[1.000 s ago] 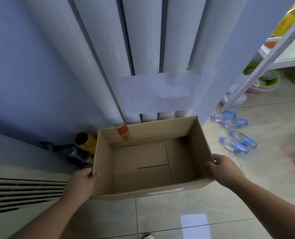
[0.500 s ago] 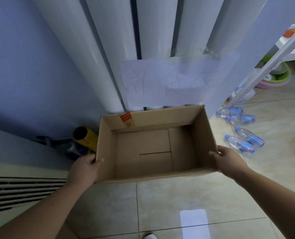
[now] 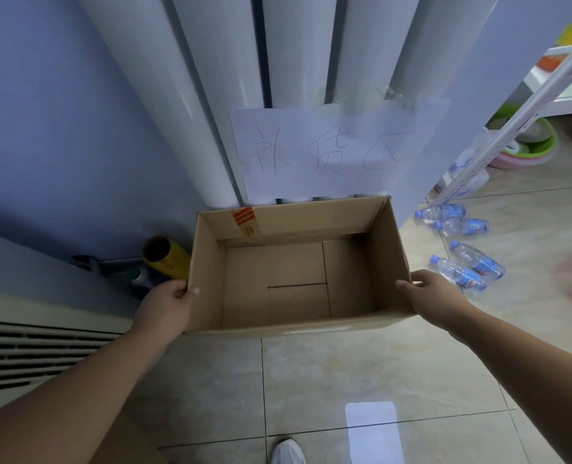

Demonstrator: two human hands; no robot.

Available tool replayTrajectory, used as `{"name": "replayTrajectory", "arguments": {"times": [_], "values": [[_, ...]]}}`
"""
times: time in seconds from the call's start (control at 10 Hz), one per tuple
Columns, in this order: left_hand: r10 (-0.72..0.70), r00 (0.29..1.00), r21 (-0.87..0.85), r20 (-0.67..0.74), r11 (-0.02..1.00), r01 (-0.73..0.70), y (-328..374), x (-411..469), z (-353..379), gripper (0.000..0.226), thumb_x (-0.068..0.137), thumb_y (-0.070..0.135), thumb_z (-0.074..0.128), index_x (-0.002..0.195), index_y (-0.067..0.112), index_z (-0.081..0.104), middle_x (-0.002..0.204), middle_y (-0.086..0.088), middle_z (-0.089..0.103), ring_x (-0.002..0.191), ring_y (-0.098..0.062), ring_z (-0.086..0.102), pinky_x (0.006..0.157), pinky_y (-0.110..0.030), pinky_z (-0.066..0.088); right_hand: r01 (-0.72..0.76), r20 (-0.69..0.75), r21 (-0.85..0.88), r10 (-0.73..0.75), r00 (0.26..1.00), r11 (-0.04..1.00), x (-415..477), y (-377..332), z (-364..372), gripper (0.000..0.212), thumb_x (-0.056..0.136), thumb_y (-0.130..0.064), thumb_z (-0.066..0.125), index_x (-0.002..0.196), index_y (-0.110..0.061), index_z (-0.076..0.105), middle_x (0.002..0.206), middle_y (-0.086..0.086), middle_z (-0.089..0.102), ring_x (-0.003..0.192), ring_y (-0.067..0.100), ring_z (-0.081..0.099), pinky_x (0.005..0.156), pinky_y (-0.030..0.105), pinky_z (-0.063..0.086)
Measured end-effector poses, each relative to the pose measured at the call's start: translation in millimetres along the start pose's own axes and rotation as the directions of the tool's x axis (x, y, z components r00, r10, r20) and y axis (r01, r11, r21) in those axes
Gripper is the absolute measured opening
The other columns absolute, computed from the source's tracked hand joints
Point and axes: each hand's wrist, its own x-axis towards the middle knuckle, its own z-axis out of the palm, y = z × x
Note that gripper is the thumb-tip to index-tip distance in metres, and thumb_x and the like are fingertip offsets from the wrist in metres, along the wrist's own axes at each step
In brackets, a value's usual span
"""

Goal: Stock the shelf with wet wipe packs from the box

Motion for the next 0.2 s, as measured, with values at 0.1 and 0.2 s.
{"name": "replayTrajectory", "arguments": {"times": [0.1,0.2], "values": [[-0.023,0.999,-0.007,-0.025,1.000,0.023,8,-16,-3,0.038,0.099,0.035,0.057,0.128,0.011,0.063,0.121,-0.007,0.068,0.106,-0.028,0.062,0.089,-0.036,0.048,0.004,-0.003,-0.029,-0.004,1.000,1.000,-7,7,-8,0.048,0.098,-0.042,0.056,0.134,-0.010,0.057,0.119,0.009,0.066,0.103,0.025,0.061,0.089,0.038,0.049],[-0.010,1.000,0.077,-0.018,0.997,0.011,8,-39,-6,0.038,0.099,0.035,0.055,0.127,0.010,0.065,0.123,-0.009,0.068,0.109,-0.031,0.061,0.088,-0.037,0.046,0.009,-0.008,-0.077,-0.009,1.000,0.997,-18,16,-14,0.051,0.097,-0.046,0.056,0.134,-0.011,0.059,0.132,0.010,0.064,0.113,0.027,0.060,0.093,0.039,0.049]]}}
